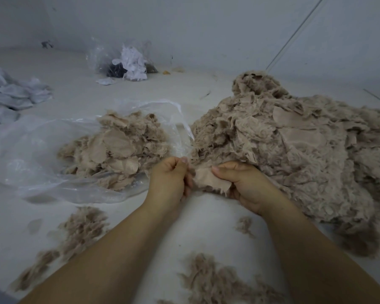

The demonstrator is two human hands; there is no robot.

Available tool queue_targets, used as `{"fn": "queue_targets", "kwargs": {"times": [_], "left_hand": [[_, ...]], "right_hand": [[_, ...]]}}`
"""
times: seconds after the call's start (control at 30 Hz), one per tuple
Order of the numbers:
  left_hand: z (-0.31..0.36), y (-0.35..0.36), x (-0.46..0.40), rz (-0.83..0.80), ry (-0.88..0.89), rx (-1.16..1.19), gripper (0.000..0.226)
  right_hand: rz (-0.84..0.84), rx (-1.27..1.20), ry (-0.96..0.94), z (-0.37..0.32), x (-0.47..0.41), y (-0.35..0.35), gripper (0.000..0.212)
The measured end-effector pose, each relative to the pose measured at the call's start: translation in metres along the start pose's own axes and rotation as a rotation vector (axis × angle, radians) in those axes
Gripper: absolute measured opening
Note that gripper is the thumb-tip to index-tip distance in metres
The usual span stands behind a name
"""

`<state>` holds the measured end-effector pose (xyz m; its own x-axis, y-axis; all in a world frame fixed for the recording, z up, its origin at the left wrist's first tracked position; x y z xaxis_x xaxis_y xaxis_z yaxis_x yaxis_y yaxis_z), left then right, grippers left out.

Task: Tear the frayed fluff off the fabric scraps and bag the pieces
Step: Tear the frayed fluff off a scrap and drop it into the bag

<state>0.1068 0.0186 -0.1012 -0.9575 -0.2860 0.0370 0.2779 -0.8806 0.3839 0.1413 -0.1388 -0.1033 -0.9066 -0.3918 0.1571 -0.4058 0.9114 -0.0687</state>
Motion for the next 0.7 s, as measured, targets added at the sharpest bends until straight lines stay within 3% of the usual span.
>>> {"fn": "queue_targets", "kwargs": {"times": [0.07, 0.13, 0.27, 0.37, 0.53, 0.7], "left_hand": [[-0.003, 0.011, 0.006, -0.117, -0.054, -0.13, 0.045], [-0.004, 0.018, 0.009, -0.187, -0.051, -0.233, 0.044], [0.002, 0.002, 0.004, -0.034, -0.009, -0.058, 0.043], [0.002, -0.001, 0.003, 0.003, -0.045, 0.02, 0.044], [-0.005, 0.026, 0.016, -0.318, -0.124, -0.319, 0.044], [0.001, 0.012, 0.01, -0.224, -0.143, -0.167, 0.039]], "right_hand": [[-0.011, 0.031, -0.021, -0.004, 0.002, 0.002, 0.05], [-0.017, 0.066, -0.022, -0.003, 0.002, 0.003, 0.038], [0.047, 0.038, 0.035, 0.002, -0.001, -0.002, 0.013], [0.049, 0.013, 0.039, 0.003, -0.001, -0.003, 0.014], [-0.024, 0.05, -0.033, -0.003, 0.001, 0.003, 0.02], [0.047, 0.055, 0.023, 0.004, -0.004, -0.003, 0.02]]}}
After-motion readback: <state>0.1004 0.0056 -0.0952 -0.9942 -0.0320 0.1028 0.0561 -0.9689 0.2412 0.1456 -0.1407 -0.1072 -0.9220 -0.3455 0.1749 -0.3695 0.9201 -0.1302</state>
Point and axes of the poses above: each hand's wrist, its own x-axis away from the middle knuckle, its own y-axis out of the palm, z = x × y, the point moved 7 cm from there along -x, towards the middle knuckle, and after that the axes turned 13 degrees about x, right-handed, at the moved point
